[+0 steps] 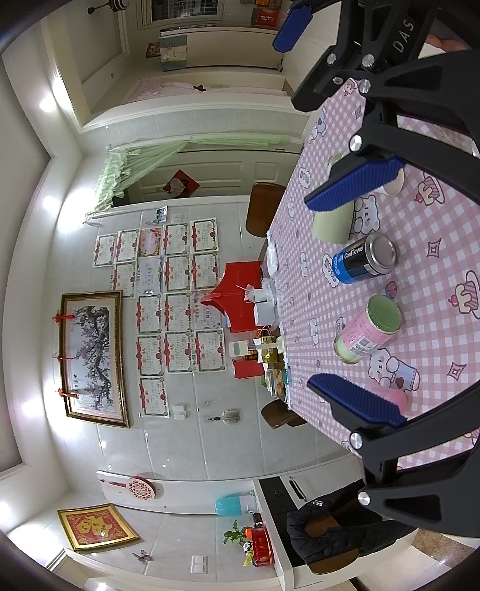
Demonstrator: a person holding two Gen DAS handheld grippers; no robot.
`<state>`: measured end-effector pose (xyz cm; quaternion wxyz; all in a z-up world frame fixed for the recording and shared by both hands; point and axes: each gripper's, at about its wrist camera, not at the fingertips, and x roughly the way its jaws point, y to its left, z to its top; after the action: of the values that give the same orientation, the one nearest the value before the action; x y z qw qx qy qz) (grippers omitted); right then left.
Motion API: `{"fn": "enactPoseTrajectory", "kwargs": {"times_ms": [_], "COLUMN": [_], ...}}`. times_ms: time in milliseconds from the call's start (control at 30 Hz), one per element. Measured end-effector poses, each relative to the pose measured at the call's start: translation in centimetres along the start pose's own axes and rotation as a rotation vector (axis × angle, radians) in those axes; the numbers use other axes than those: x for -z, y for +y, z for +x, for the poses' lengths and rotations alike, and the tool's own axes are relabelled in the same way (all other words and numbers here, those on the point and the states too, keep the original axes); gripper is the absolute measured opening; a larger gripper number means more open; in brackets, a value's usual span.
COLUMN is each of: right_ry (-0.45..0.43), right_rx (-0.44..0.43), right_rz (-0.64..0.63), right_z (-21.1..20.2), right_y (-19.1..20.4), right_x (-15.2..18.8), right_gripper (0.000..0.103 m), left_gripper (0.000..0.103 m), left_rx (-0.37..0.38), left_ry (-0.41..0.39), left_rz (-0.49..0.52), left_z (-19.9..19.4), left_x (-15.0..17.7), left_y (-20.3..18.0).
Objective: Flip cup upside down
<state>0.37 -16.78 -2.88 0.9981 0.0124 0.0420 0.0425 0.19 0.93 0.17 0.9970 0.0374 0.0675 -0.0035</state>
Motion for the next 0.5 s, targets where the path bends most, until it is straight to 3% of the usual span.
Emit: {"fn": "enactPoseTrajectory", "kwargs": {"times_ms": [500], "right_ry": [0.002], "right_rx": [0.000], "right_rz": [-0.001], "right_z": [-0.23], "right_y": [-0.18], "right_x": [-0.03], "right_gripper": [0.095], "left_gripper": [0.088], "left_rx": [-0.002], "left_ry": [0.002], "left_rz": [0.000], "left_z": [0.15], "left_x": [0.62], "left_y": [0.35]}}
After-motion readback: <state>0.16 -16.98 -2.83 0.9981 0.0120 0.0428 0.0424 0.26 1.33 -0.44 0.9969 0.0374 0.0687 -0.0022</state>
